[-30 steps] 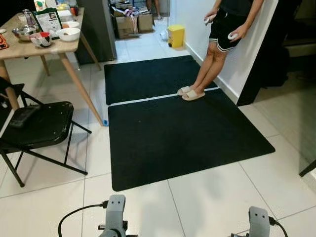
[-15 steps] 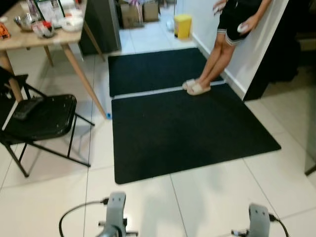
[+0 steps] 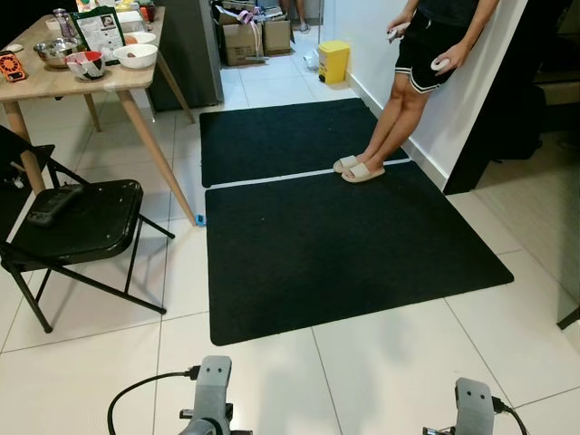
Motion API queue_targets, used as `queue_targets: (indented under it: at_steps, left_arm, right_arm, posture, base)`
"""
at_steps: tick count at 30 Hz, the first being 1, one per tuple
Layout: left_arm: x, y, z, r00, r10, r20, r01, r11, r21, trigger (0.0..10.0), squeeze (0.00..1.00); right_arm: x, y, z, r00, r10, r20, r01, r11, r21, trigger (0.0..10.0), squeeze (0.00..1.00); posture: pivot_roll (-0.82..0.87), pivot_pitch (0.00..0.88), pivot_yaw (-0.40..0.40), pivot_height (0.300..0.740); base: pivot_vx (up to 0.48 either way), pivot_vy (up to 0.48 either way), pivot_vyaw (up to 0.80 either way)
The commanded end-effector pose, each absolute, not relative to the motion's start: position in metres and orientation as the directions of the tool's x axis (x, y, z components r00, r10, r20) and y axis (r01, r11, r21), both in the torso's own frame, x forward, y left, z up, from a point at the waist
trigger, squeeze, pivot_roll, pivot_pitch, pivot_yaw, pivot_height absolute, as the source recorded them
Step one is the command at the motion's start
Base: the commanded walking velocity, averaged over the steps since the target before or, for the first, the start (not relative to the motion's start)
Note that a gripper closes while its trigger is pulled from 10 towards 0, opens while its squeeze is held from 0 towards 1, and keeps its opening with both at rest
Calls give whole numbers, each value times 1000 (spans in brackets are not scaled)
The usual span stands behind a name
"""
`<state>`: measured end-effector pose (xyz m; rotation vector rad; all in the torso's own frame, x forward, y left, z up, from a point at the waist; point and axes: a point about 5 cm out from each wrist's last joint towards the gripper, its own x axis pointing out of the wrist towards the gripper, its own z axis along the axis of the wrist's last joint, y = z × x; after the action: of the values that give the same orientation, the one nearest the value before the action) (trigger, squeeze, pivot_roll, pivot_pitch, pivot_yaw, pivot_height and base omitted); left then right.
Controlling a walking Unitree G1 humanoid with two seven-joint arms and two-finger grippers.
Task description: Restocking fridge
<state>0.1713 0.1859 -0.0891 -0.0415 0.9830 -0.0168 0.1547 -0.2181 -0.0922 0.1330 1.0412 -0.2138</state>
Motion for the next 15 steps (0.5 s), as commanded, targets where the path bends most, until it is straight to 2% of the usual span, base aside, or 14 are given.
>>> queue_targets:
  at_steps: [1, 2, 15]
  left_arm:
    - [168, 188, -90, 544, -20, -839, -1, 1000, -25, 10000, 0]
    - [168, 189, -90, 543, -11, -839, -5, 1000, -16, 10000, 0]
    - [167, 193, -90, 546, 15, -838, -17, 1000, 7, 10000, 0]
  right_arm:
    - [154, -221, -92, 484, -118, -867, 241, 971, 2, 10000, 0]
    - [154, -221, -92, 483, -118, -867, 242, 970, 2, 10000, 0]
    - [154, -220, -92, 484, -117, -867, 242, 970, 5, 10000, 0]
  posture:
    - [12, 10, -14, 740]
    - [12, 10, -14, 740]
    - [16, 14, -16, 740]
  base:
    - [0, -480, 0]
    - [0, -480, 0]
    - [0, 0, 0]
